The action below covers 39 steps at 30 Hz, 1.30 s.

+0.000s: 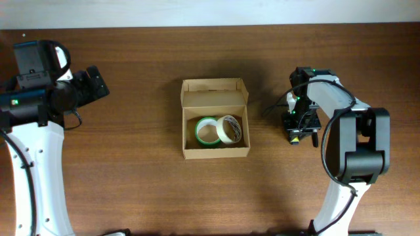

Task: Pack container
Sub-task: 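Lower right gripper onto yellow highlighter and close to grasp, then lift yellow highlighter with right gripper and lower it into box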

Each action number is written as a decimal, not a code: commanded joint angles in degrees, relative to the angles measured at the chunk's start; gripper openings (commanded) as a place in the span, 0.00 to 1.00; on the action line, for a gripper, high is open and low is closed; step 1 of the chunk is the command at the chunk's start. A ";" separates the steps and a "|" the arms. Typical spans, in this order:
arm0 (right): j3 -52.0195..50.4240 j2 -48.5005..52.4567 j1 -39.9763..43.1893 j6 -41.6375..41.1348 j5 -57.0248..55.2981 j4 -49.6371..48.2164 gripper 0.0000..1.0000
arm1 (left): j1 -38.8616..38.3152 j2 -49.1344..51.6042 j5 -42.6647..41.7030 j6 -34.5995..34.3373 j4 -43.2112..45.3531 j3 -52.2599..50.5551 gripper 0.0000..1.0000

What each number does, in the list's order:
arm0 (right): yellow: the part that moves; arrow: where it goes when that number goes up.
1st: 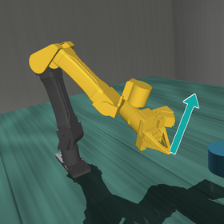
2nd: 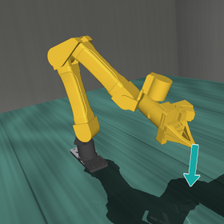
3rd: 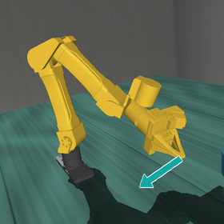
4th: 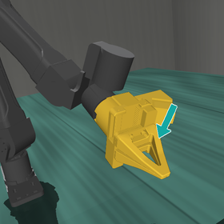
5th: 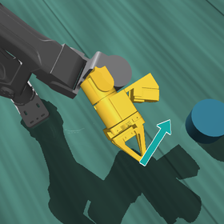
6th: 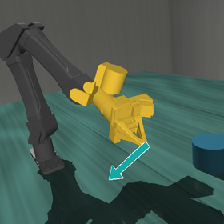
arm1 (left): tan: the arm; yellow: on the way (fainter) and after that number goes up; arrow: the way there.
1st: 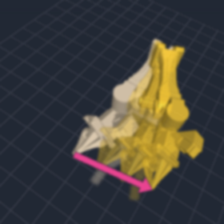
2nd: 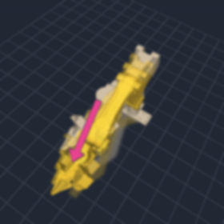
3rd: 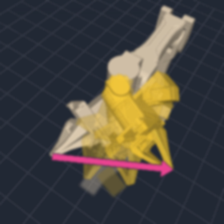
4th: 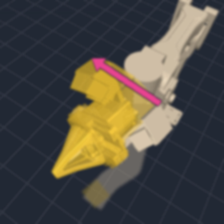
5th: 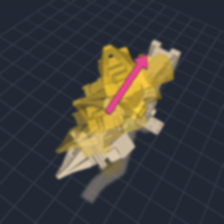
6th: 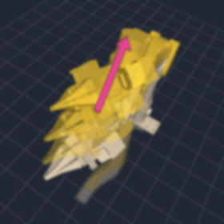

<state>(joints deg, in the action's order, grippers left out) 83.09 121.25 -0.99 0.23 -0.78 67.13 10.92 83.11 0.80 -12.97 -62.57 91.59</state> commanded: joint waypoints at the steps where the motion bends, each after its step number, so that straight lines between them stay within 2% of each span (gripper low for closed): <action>1: -0.63 0.98 -0.11 0.35 -0.28 -0.13 0.04 | 0.28 -0.13 -0.42 1.09 0.00 0.00 0.99; 9: 7.61 -5.03 -0.11 -0.63 -1.36 5.60 0.04 | 0.28 -0.13 -0.39 1.09 0.00 0.00 0.99; 17: 29.59 -17.16 -0.17 -0.85 -1.53 17.75 0.04 | 0.28 -0.13 -0.42 1.09 0.00 0.00 0.99; 22: 37.66 -25.35 -1.64 -1.36 -1.16 23.19 0.04 | 0.26 -0.13 -0.44 1.09 -0.02 0.00 0.99; 26: 37.92 -30.14 -7.56 -0.22 -0.42 22.86 0.04 | 0.26 -0.13 -0.44 1.07 0.02 0.00 0.99; 29: 37.88 -29.86 -14.47 0.42 1.18 22.84 0.04 | 0.26 -0.13 -0.44 1.07 0.00 0.00 0.99; 34: 37.88 -24.92 -27.34 0.96 2.54 20.65 0.04 | 0.26 -0.13 -0.44 1.07 0.00 0.00 0.99; 39: 37.83 -16.02 -35.39 1.92 2.80 20.24 0.04 | 0.26 -0.13 -0.42 1.09 0.00 0.00 0.99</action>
<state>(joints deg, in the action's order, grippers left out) 121.05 100.88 -32.97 1.15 1.10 87.15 10.92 83.11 0.80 -12.97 -62.57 91.59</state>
